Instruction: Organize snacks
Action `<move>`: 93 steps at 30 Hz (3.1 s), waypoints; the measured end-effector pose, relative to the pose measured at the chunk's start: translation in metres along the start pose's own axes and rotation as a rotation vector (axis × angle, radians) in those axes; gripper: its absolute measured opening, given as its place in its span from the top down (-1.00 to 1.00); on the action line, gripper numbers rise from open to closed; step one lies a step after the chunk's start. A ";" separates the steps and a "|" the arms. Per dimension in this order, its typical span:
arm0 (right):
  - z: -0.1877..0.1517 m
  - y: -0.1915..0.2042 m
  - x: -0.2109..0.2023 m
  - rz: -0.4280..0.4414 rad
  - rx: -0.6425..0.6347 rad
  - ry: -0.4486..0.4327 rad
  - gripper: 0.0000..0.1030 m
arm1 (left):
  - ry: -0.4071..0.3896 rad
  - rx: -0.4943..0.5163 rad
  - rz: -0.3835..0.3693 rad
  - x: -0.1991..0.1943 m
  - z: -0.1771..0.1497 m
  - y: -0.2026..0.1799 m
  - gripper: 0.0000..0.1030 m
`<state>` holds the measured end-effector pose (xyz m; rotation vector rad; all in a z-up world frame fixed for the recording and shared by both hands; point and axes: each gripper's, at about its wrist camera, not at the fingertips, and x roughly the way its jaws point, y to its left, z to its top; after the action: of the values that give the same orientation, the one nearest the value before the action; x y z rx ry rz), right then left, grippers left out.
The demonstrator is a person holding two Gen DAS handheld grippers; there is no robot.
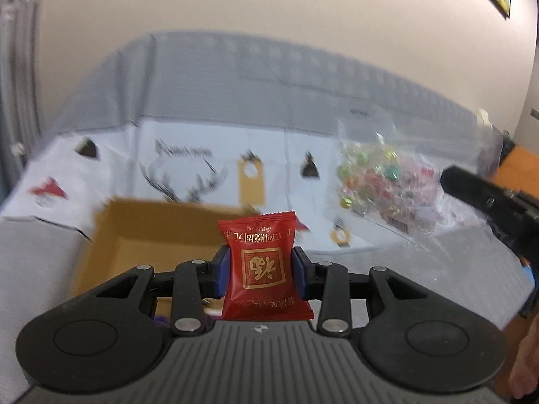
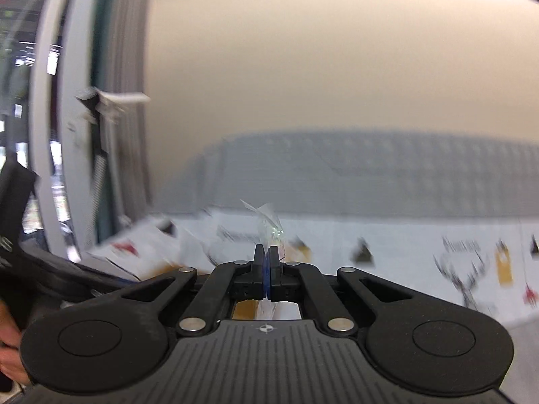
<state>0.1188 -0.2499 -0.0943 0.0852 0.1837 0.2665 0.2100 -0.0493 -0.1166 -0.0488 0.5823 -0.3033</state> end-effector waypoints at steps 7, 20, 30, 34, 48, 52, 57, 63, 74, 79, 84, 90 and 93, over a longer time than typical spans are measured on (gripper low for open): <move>0.010 0.065 0.041 0.078 -0.060 0.011 1.00 | -0.048 -0.020 0.088 -0.008 0.003 0.054 0.19; -0.108 0.127 0.153 0.044 -0.170 0.318 1.00 | 0.246 -0.135 0.129 0.100 -0.088 0.141 0.19; -0.123 0.126 0.163 0.042 -0.021 0.429 0.53 | 0.289 -0.172 0.116 0.086 -0.087 0.148 -0.38; -0.103 0.117 0.134 0.001 0.103 0.430 0.35 | 0.182 -0.135 0.144 0.023 -0.063 0.130 -0.68; 0.003 0.152 -0.028 -0.042 0.190 0.418 -0.84 | 0.097 -0.035 0.201 -0.172 -0.019 0.023 -1.00; 0.018 0.161 -0.063 -0.078 0.214 0.444 -0.95 | 0.088 0.025 0.212 -0.210 -0.019 0.002 -1.00; 0.030 0.169 -0.098 -0.121 0.216 0.437 -0.99 | 0.100 0.051 0.237 -0.242 -0.018 -0.014 -1.00; 0.039 0.174 -0.116 -0.149 0.209 0.437 -0.99 | 0.093 0.051 0.250 -0.256 -0.018 -0.021 -1.00; 0.035 0.173 -0.118 -0.125 0.245 0.450 -0.99 | 0.114 0.072 0.300 -0.260 -0.020 -0.026 -1.00; 0.031 0.174 -0.118 -0.120 0.249 0.460 -0.99 | 0.128 0.074 0.306 -0.259 -0.023 -0.025 -1.00; 0.028 0.175 -0.118 -0.117 0.253 0.471 -0.99 | 0.138 0.071 0.307 -0.259 -0.025 -0.025 -1.00; 0.028 0.175 -0.118 -0.115 0.254 0.475 -0.99 | 0.143 0.071 0.304 -0.258 -0.025 -0.021 -1.00; 0.027 0.176 -0.118 -0.116 0.255 0.482 -0.99 | 0.149 0.070 0.304 -0.257 -0.026 -0.022 -1.00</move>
<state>-0.0321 -0.1140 -0.0291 0.2623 0.7001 0.1429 -0.0137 0.0067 0.0019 0.1300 0.7164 -0.0308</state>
